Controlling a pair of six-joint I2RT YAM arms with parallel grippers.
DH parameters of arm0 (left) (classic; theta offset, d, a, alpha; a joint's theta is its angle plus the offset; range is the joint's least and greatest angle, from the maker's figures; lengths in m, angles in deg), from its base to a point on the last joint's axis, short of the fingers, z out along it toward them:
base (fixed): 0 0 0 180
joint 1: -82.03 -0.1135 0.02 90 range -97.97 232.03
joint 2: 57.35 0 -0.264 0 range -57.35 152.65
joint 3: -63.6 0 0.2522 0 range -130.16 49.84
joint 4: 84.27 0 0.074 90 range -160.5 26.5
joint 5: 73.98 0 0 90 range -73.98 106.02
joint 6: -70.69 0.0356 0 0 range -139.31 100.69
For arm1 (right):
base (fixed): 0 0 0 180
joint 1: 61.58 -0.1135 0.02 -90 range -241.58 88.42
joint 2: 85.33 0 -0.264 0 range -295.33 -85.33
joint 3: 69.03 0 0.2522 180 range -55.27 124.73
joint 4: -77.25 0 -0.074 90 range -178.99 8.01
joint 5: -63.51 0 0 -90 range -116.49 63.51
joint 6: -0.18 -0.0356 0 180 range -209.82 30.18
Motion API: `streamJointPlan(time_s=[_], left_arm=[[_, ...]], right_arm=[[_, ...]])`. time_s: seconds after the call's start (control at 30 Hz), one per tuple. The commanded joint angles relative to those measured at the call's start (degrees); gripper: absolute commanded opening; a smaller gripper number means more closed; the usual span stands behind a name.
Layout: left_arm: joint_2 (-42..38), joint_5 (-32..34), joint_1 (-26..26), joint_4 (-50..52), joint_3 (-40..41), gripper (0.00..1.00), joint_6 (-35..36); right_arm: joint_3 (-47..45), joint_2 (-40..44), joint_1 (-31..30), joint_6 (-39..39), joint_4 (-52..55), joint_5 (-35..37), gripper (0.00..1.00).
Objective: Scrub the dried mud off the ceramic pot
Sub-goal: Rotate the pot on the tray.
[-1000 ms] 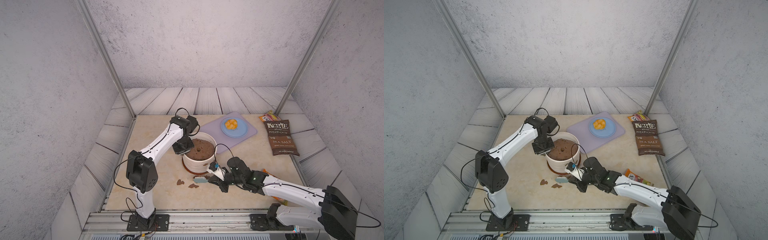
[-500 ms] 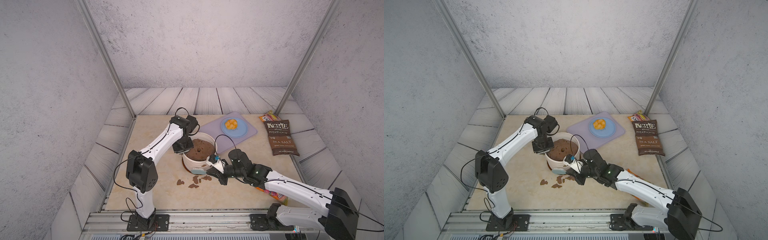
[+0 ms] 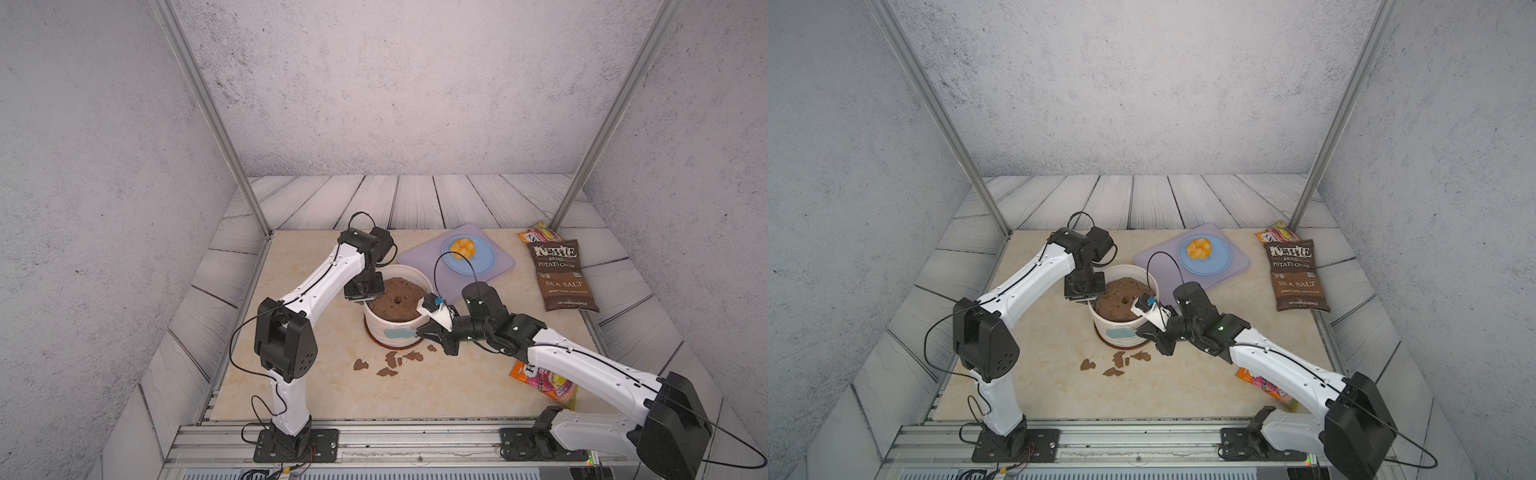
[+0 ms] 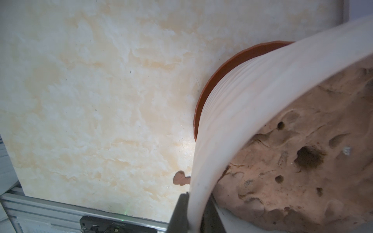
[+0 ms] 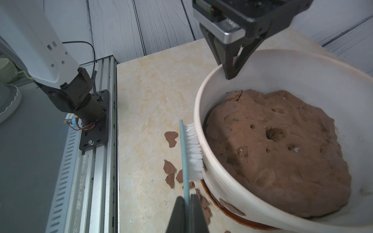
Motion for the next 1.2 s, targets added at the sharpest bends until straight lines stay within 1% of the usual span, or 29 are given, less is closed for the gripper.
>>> streamJointPlan(time_s=[0.0,0.33,0.47,0.63,0.73,0.83,0.9,1.03,1.17], left_arm=[[3.08,4.13,-0.06,0.79,1.02,0.03,7.34],[2.8,3.44,-0.07,-0.01,1.98,0.03,10.25],[3.13,3.12,-0.07,-0.23,2.3,0.03,10.39],[3.23,3.42,-0.15,-0.43,2.22,0.03,10.83],[3.43,3.7,-0.24,-0.19,2.06,0.03,11.17],[3.87,3.76,-0.33,-0.11,1.72,0.03,11.6],[4.17,3.91,-0.4,0.12,1.22,0.03,12.11],[4.38,4.53,-0.42,-0.02,0.55,0.03,14.15],[4.65,9.0,-0.46,-1.04,0.81,0.03,17.89]], right_arm=[[1.07,-1.06,1.61,0.86,0.24,1.22,0.0],[-2.42,-2.45,2.15,0.16,-1.1,1.13,0.0],[-2.71,-2.5,2.16,1.32,0.84,-0.54,0.0],[-5.78,-1.56,2.05,-0.69,-1.23,-2.22,0.0],[-7.24,-0.83,0.79,-2.02,-2.21,-3.73,0.0],[-7.98,0.12,-1.89,-2.4,-1.61,-3.43,0.0],[-8.99,1.38,-3.58,-4.09,-2.53,-3.57,0.0],[-9.85,3.77,-4.75,-6.58,-3.25,-3.43,0.0],[-8.34,4.94,-4.78,-5.94,-1.45,-2.89,0.0]])
